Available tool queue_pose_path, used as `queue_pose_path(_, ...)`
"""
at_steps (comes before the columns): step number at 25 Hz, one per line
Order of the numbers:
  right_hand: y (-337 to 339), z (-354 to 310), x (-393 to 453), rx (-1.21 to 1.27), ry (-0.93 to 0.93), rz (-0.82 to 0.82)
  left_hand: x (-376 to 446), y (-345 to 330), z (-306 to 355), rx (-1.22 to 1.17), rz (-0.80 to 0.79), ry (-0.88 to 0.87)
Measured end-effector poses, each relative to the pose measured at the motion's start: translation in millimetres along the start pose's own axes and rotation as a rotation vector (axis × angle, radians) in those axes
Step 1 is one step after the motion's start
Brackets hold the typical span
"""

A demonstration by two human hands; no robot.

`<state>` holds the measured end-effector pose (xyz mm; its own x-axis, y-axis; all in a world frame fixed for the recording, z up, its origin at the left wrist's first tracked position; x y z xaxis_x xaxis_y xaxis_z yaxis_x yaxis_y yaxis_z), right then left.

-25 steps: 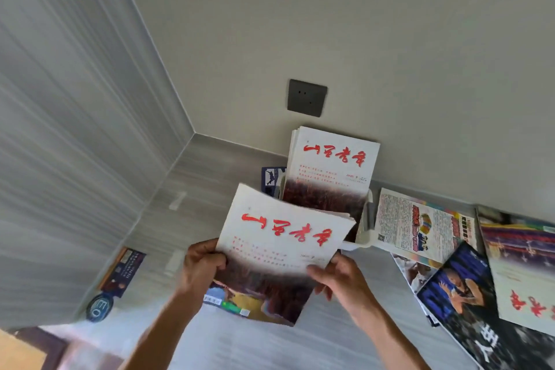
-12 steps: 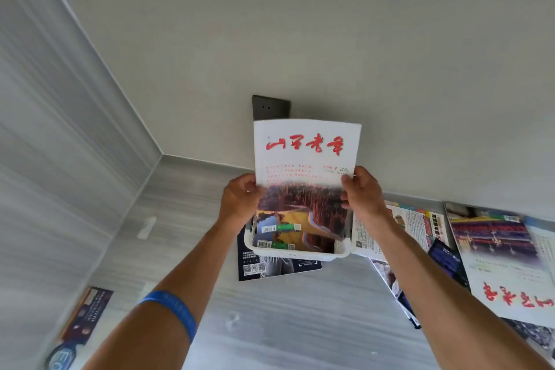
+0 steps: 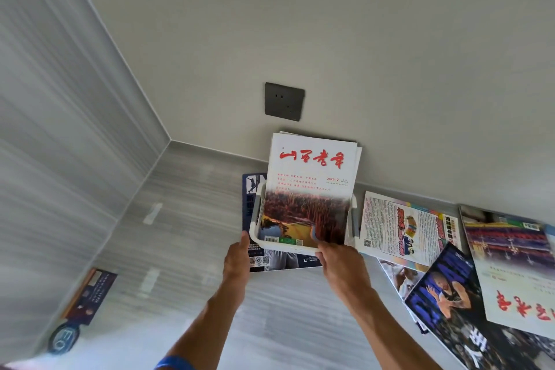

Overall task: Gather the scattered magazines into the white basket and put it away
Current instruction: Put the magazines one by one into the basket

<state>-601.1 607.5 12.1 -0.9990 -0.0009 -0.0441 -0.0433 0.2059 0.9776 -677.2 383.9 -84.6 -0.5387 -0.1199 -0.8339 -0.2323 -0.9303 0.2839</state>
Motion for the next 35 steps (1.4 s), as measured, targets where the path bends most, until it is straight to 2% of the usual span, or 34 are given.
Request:
queue_pose_path(3,-6,0,4,-0.084,0.024,-0.027,9,5,-12,-0.116,0.016,0.125)
queue_pose_path(6,3,2,-2,-0.079,0.033,0.053,15,5,-26,-0.198,-0.012,0.22)
queue_pose_path(10,9,14,-5,0.006,-0.009,0.129,5,-24,-4,-0.149,-0.035,0.021)
queue_pose_path(12,5,14,-5,0.023,-0.033,0.073,-7,-8,-1,-0.084,0.13,-0.091)
queue_pose_path(14,2,12,-1,0.014,-0.03,0.018,-19,40,-4,0.021,0.359,-0.254)
queue_pose_path(15,2,10,1,-0.004,-0.027,0.007,-22,67,-13,-0.005,0.398,-0.324)
queue_pose_path(18,1,5,7,-0.06,-0.047,0.003,-32,128,-46,-0.205,0.294,-0.41)
queue_pose_path(21,1,-1,5,-0.048,-0.057,0.005,-48,165,-73,-0.292,0.267,-0.431)
queue_pose_path(23,9,-2,5,-0.003,-0.063,0.029,-53,180,-88,-0.378,0.163,-0.413)
queue_pose_path(25,25,-14,0,0.157,-0.003,0.148,-56,183,-100,-0.56,-0.068,-0.341)
queue_pose_path(26,29,-24,-8,0.352,0.016,0.183,-60,178,-102,-0.636,-0.19,-0.288)
queue_pose_path(29,10,-67,-32,1.287,-0.088,-0.025,-76,133,-94,-0.597,-0.432,-0.219)
queue_pose_path(30,8,-71,-39,1.471,-0.135,-0.009,-82,111,-87,-0.51,-0.462,-0.233)
queue_pose_path(33,21,-37,-55,1.534,-0.246,0.237,-97,55,-49,-0.23,-0.411,-0.385)
queue_pose_path(35,26,-14,-67,1.56,-0.236,0.296,-104,34,-17,-0.202,-0.338,-0.473)
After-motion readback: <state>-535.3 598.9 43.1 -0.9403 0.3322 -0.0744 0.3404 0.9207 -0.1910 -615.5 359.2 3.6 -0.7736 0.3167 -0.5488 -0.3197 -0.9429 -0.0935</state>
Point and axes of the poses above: each hand's wrist, its own x-axis towards the middle knuckle, its own y-axis out of the back of the hand, z = x × y, the point moved 10 cm from there along x, towards the middle knuckle, and after that the axes turned 13 degrees about y, right-handed, at the moved point
